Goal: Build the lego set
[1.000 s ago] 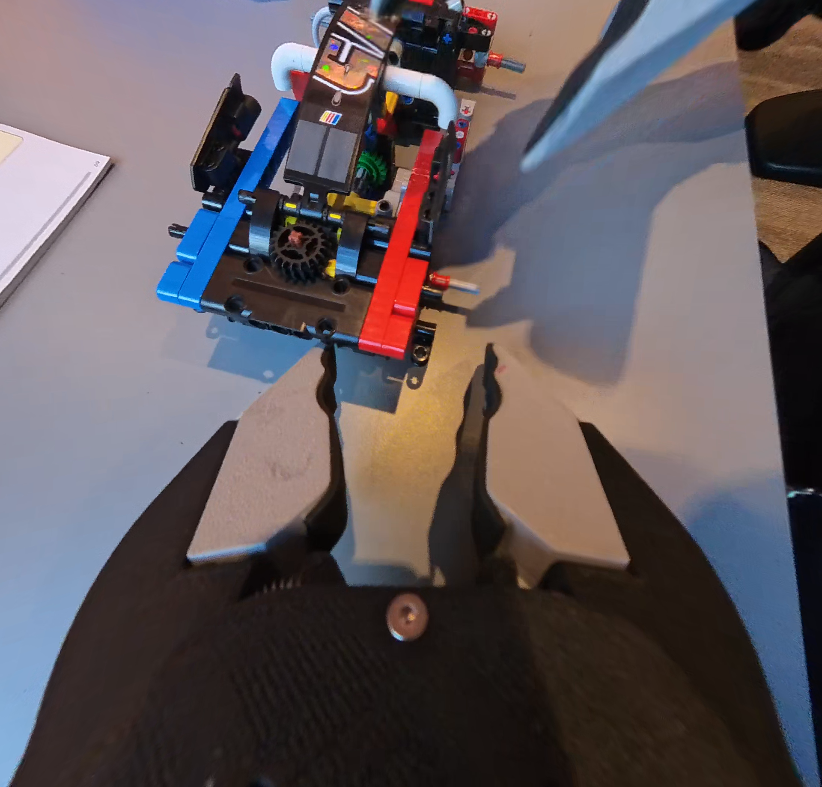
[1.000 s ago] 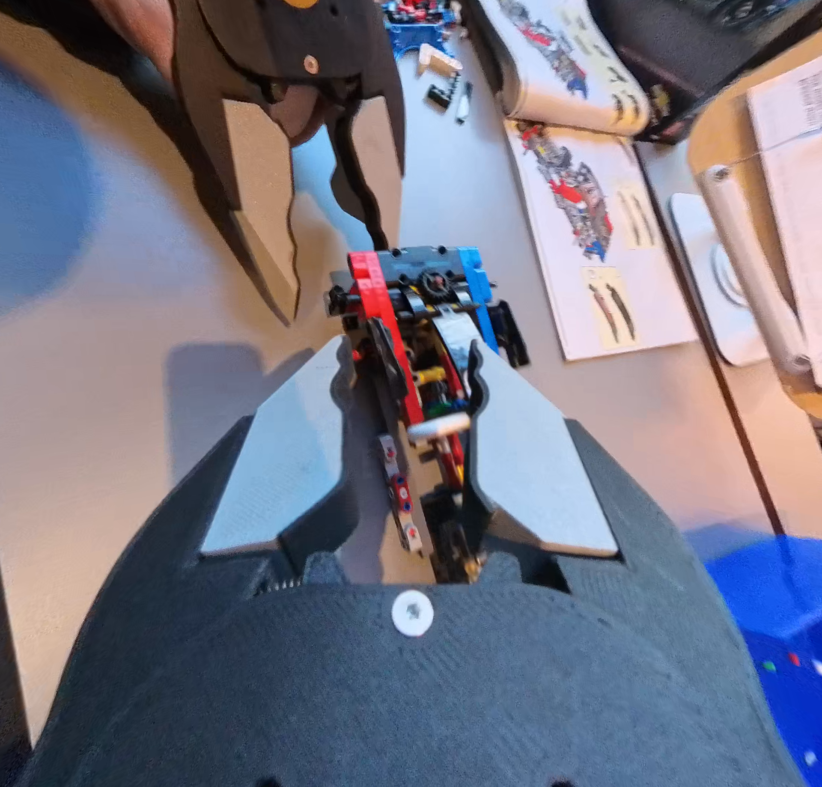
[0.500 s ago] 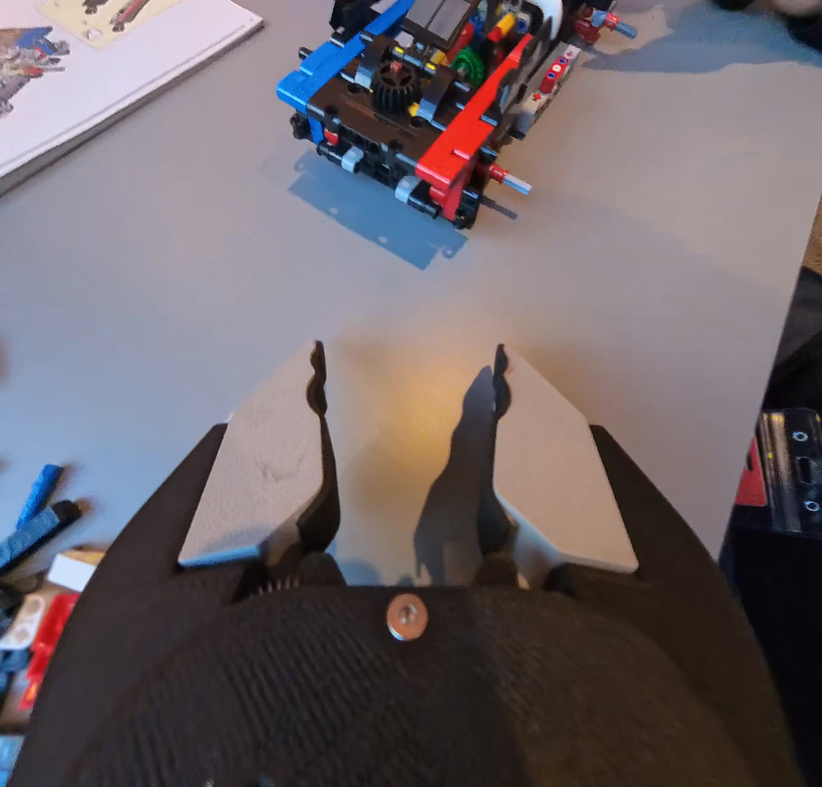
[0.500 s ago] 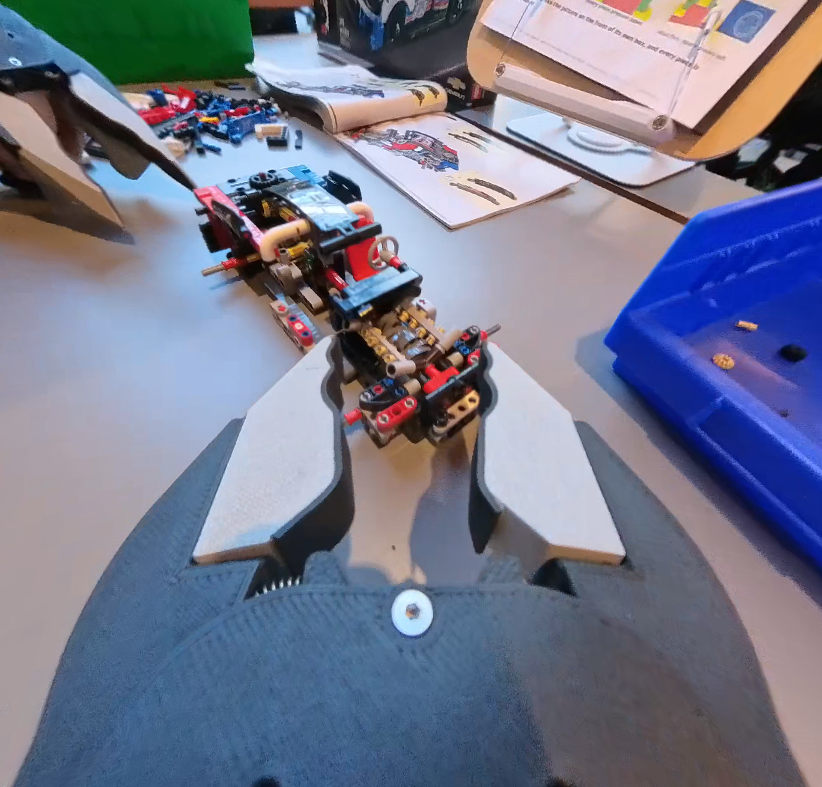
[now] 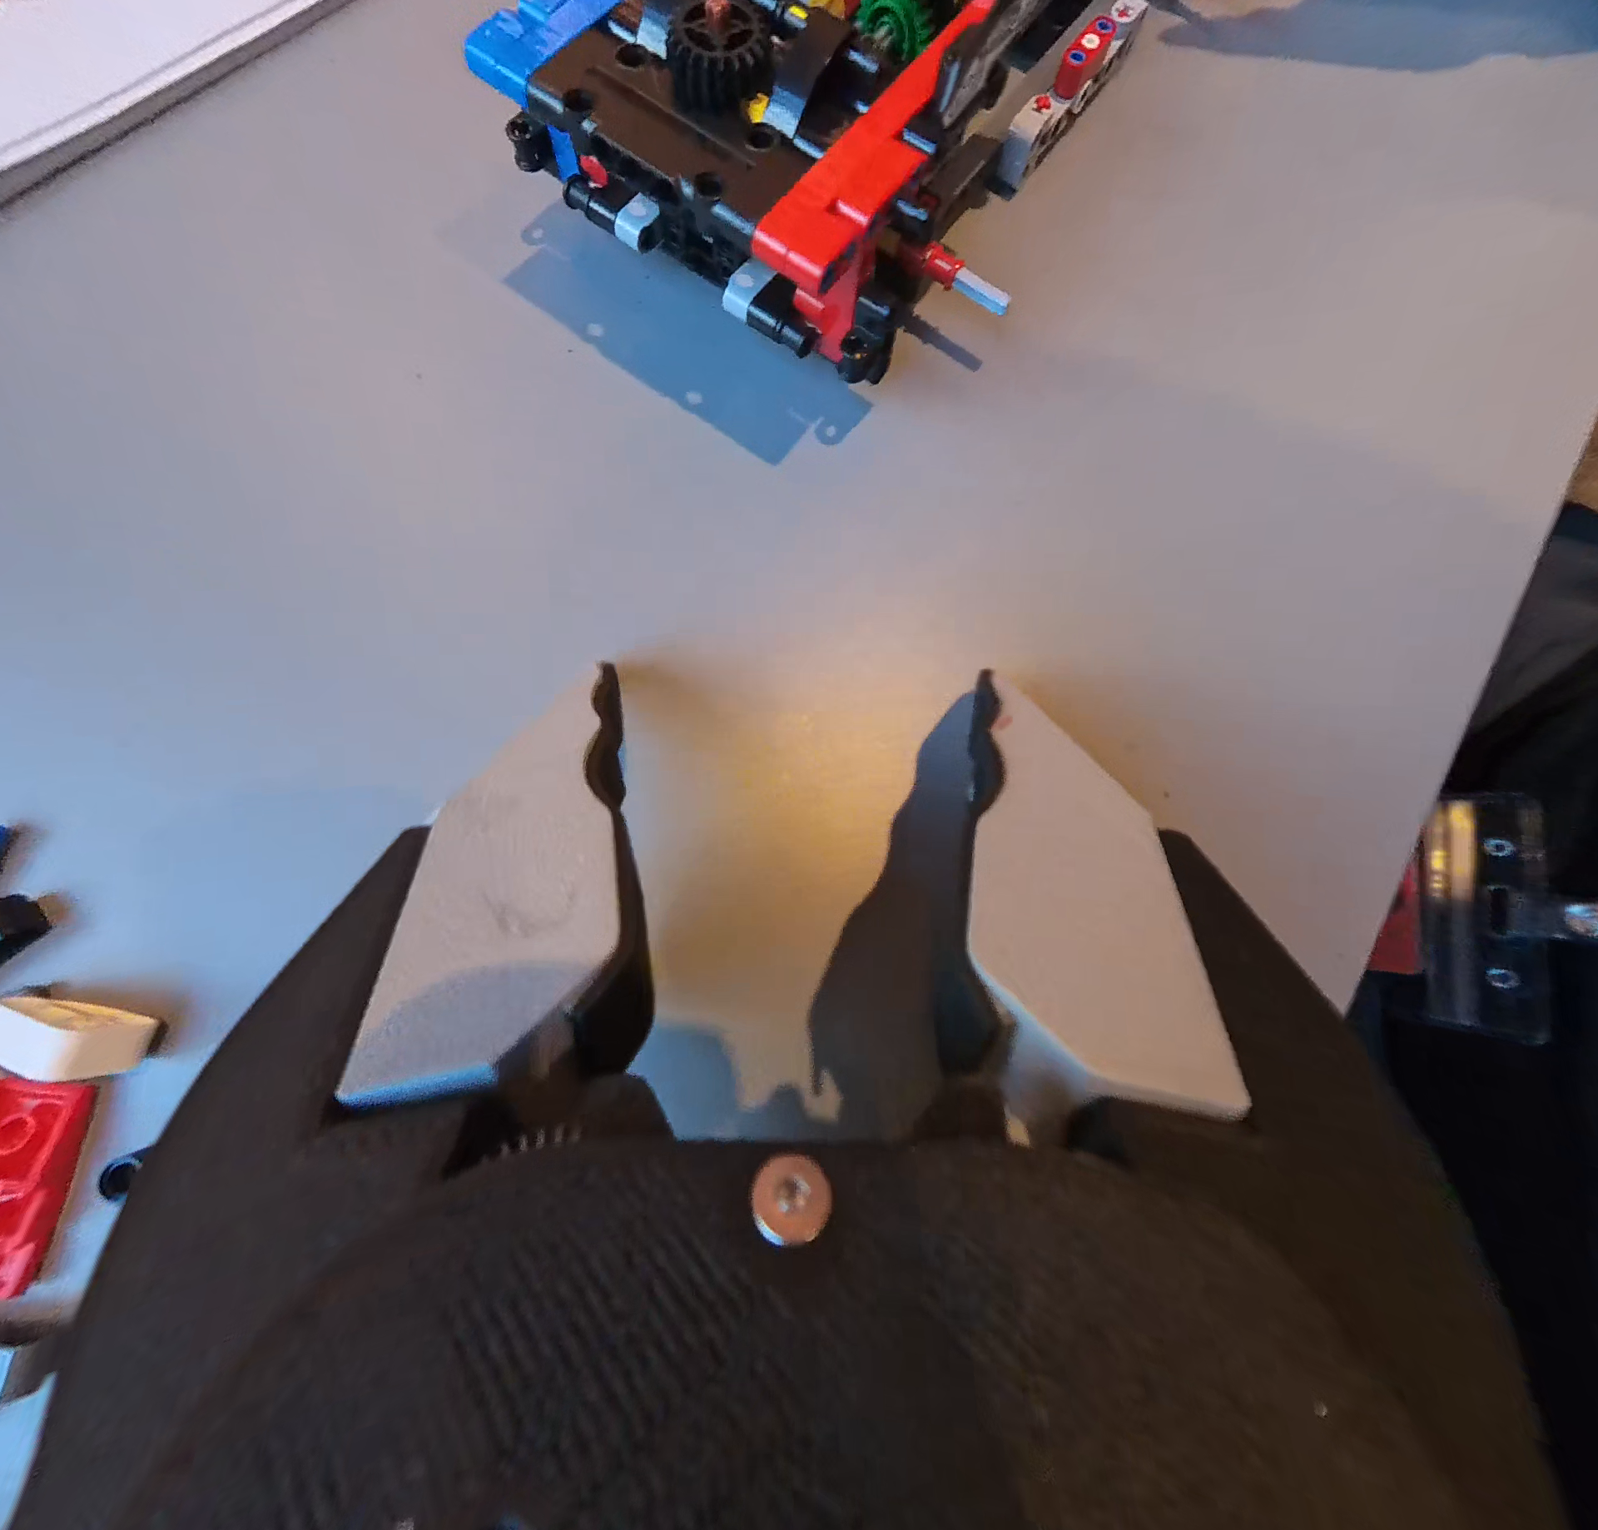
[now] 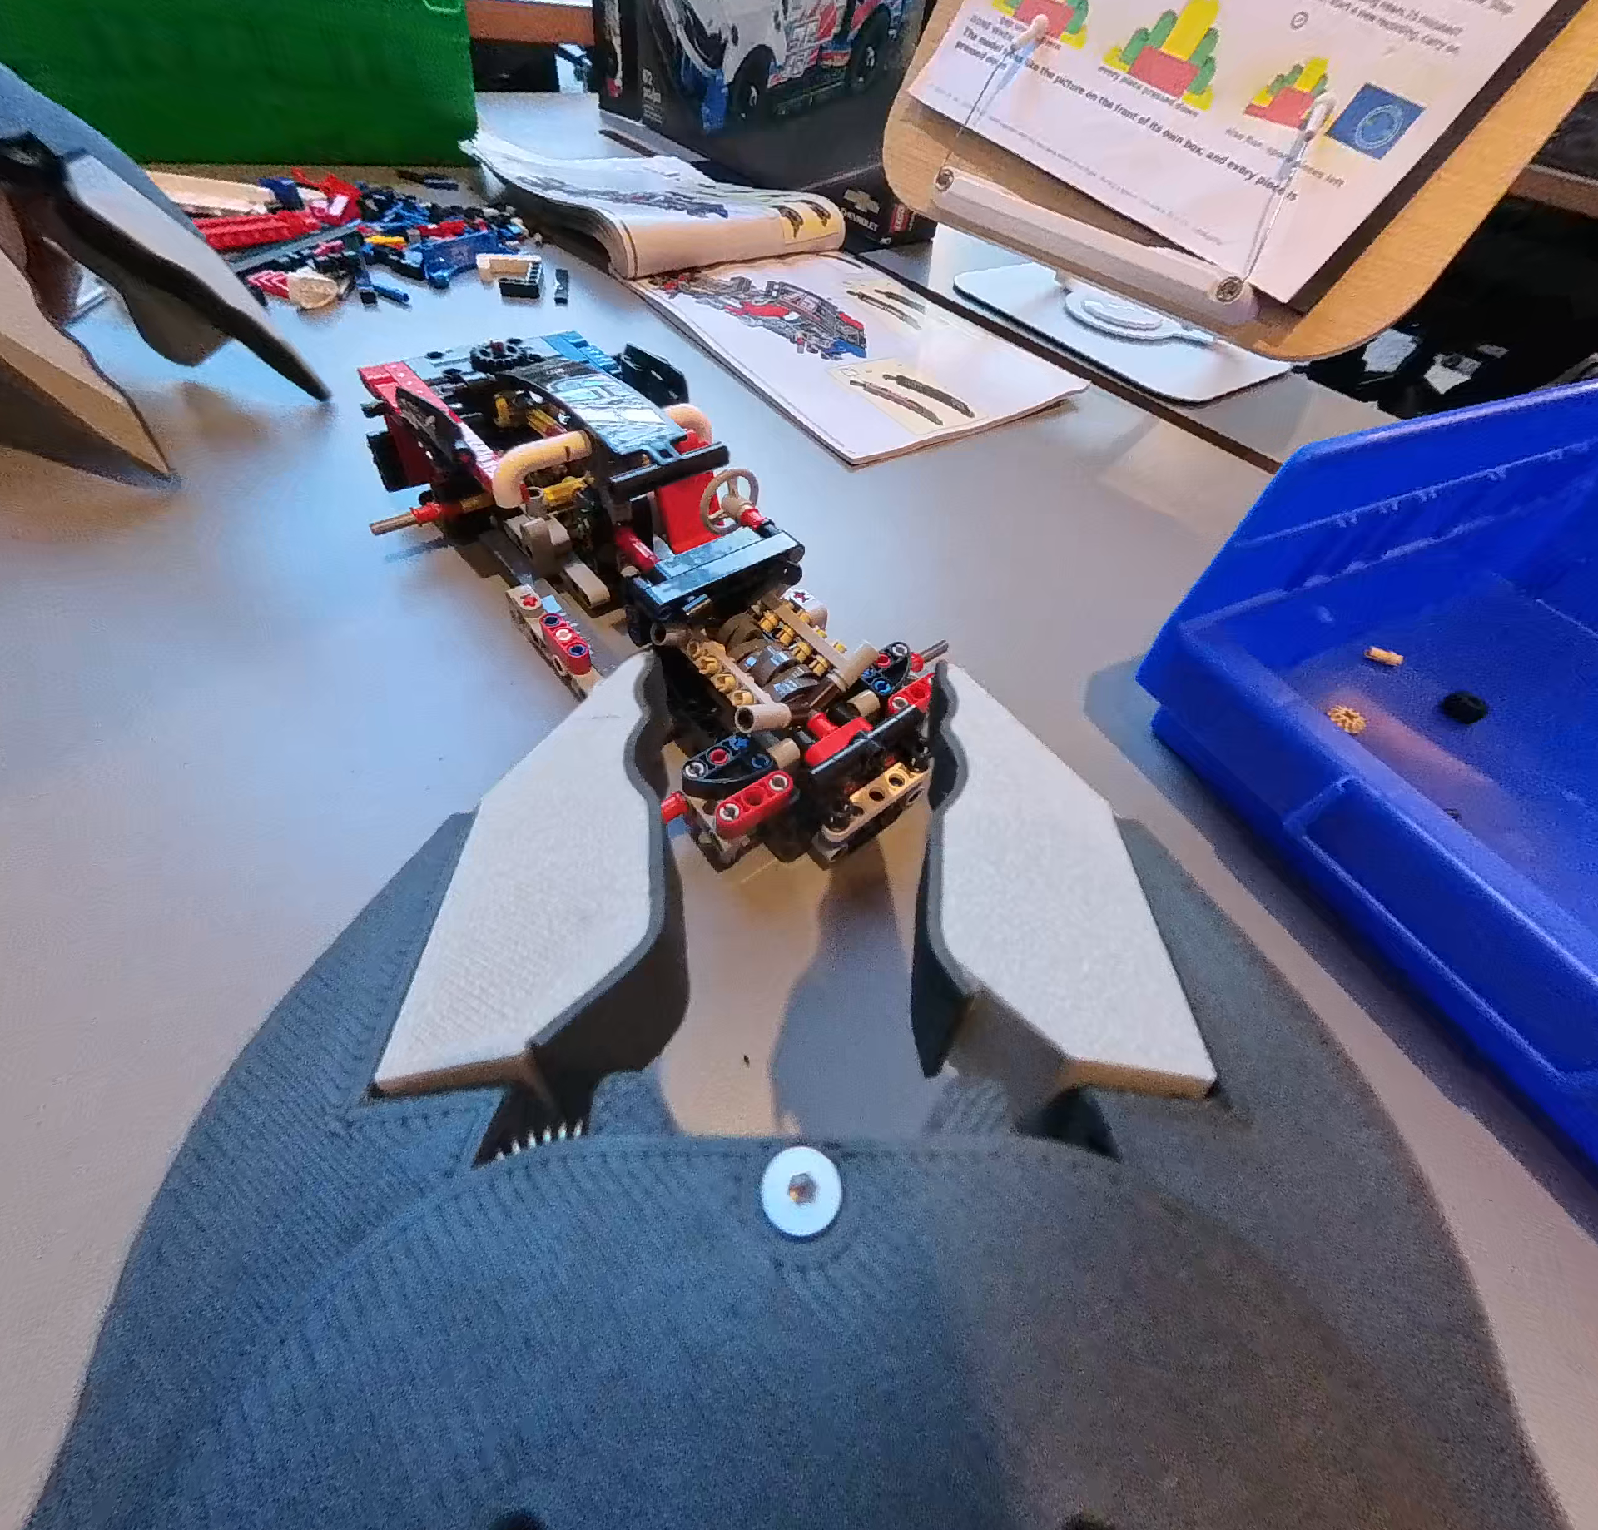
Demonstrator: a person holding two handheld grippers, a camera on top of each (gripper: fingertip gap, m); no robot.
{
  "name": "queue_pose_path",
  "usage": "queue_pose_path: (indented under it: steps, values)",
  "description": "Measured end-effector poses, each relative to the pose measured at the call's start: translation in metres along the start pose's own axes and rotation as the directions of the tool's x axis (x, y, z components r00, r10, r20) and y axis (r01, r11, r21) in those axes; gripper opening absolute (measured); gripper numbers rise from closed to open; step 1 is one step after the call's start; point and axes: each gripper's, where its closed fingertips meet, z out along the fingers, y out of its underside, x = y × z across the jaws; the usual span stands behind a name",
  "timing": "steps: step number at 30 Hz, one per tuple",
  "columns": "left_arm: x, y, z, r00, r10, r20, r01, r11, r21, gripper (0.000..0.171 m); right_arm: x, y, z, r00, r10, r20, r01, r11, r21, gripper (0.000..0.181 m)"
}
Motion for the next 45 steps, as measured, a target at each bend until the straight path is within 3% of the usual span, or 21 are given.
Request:
queue_pose_path:
  steps: [5, 8, 9, 12, 13, 14, 16, 18, 20, 22, 23, 24, 27, 30, 31, 33, 35, 37, 39, 41, 45]
  values:
    - [0.000, -0.010, -0.006, 0.997, -0.049, -0.059, 0.053, 0.996, 0.073, 0.081, 0.003, -0.005, 0.002, 1.000, 0.016, -0.009, -0.016, 0.999, 0.031, 0.058]
    - [-0.017, -0.029, -0.015, 0.997, -0.074, 0.011, 0.070, 0.977, 0.202, 0.091, 0.008, -0.012, 0.003, 0.999, 0.027, -0.030, -0.025, 0.997, 0.076, 0.068]
    - [-0.024, -0.038, -0.020, 0.996, -0.076, 0.052, 0.059, 0.963, 0.264, 0.080, 0.010, -0.015, 0.003, 0.999, 0.024, -0.043, -0.020, 0.995, 0.096, 0.073]
    - [-0.025, -0.051, -0.029, 0.997, -0.041, 0.064, 0.015, 0.933, 0.360, 0.071, 0.012, -0.022, 0.004, 0.998, 0.022, -0.057, -0.014, 0.991, 0.137, 0.076]
    - [-0.027, -0.054, -0.031, 0.996, -0.039, 0.077, 0.006, 0.924, 0.382, 0.053, 0.013, -0.023, 0.005, 0.998, 0.022, -0.061, -0.014, 0.990, 0.140, 0.077]
    - [-0.029, -0.057, -0.035, 0.994, -0.041, 0.097, -0.002, 0.913, 0.407, 0.030, 0.013, -0.023, 0.006, 0.998, 0.019, -0.064, -0.010, 0.990, 0.140, 0.072]
    - [-0.027, -0.060, -0.040, 0.997, -0.028, 0.073, -0.008, 0.894, 0.448, 0.018, 0.014, -0.024, 0.008, 0.998, 0.020, -0.061, -0.012, 0.990, 0.140, 0.055]
    - [-0.019, -0.061, -0.041, 1.000, -0.012, -0.028, 0.023, 0.889, 0.458, 0.037, 0.020, -0.024, 0.009, 0.996, 0.029, -0.085, -0.017, 0.990, 0.137, 0.044]
    - [-0.027, -0.058, -0.036, 0.992, -0.090, -0.084, 0.117, 0.901, 0.417, 0.055, 0.022, -0.021, 0.012, 0.995, 0.067, -0.070, -0.058, 0.990, 0.125, 0.036]
    - [-0.014, -0.054, -0.033, 0.965, -0.092, -0.244, 0.178, 0.916, 0.360, 0.027, 0.023, -0.020, 0.013, 0.994, 0.101, -0.038, -0.096, 0.988, 0.119, 0.021]
    - [-0.009, -0.054, -0.035, 0.954, -0.078, -0.291, 0.185, 0.915, 0.359, 0.007, 0.021, -0.019, 0.013, 0.994, 0.107, -0.013, -0.104, 0.988, 0.113, 0.007]
    - [-0.008, -0.056, -0.039, 0.955, -0.059, -0.291, 0.172, 0.908, 0.382, 0.000, 0.020, -0.019, 0.014, 0.994, 0.110, 0.004, -0.110, 0.988, 0.113, 0.000]
    - [-0.018, -0.060, -0.044, 0.989, -0.016, -0.145, 0.079, 0.894, 0.441, 0.000, 0.018, -0.021, 0.016, 0.994, 0.109, 0.028, -0.112, 0.987, 0.114, 0.000]
    - [-0.020, -0.062, -0.042, 0.992, -0.011, -0.129, 0.068, 0.893, 0.445, 0.000, 0.019, -0.022, 0.020, 0.994, 0.104, 0.019, -0.105, 0.988, 0.113, 0.000]
    - [-0.024, -0.063, -0.040, 0.992, -0.024, -0.123, 0.077, 0.894, 0.442, 0.010, 0.023, -0.021, 0.022, 0.992, 0.122, 0.004, -0.122, 0.987, 0.106, 0.004]
    - [-0.038, -0.064, -0.036, 0.995, -0.083, -0.057, 0.099, 0.897, 0.431, 0.051, 0.037, -0.019, 0.024, 0.983, 0.173, -0.058, -0.166, 0.980, 0.107, 0.049]
    - [-0.037, -0.065, -0.037, 0.997, -0.061, -0.044, 0.074, 0.896, 0.438, 0.049, 0.043, -0.021, 0.024, 0.980, 0.184, -0.076, -0.173, 0.977, 0.124, 0.067]
    - [-0.042, -0.066, -0.038, 0.998, -0.055, 0.003, 0.048, 0.890, 0.454, 0.063, 0.043, -0.020, 0.024, 0.981, 0.175, -0.083, -0.164, 0.979, 0.119, 0.064]
    - [-0.043, -0.066, -0.038, 0.998, -0.063, -0.006, 0.059, 0.890, 0.452, 0.064, 0.041, -0.019, 0.026, 0.983, 0.165, -0.079, -0.157, 0.983, 0.099, 0.062]
    - [-0.051, -0.065, -0.037, 0.993, -0.115, 0.012, 0.097, 0.889, 0.448, 0.089, 0.038, -0.020, 0.026, 0.987, 0.138, -0.077, -0.130, 0.986, 0.100, 0.046]
    - [-0.048, -0.063, -0.036, 0.994, -0.108, -0.022, 0.107, 0.894, 0.435, 0.068, 0.054, -0.009, 0.029, 0.975, 0.126, -0.184, -0.122, 0.992, 0.032, 0.034]
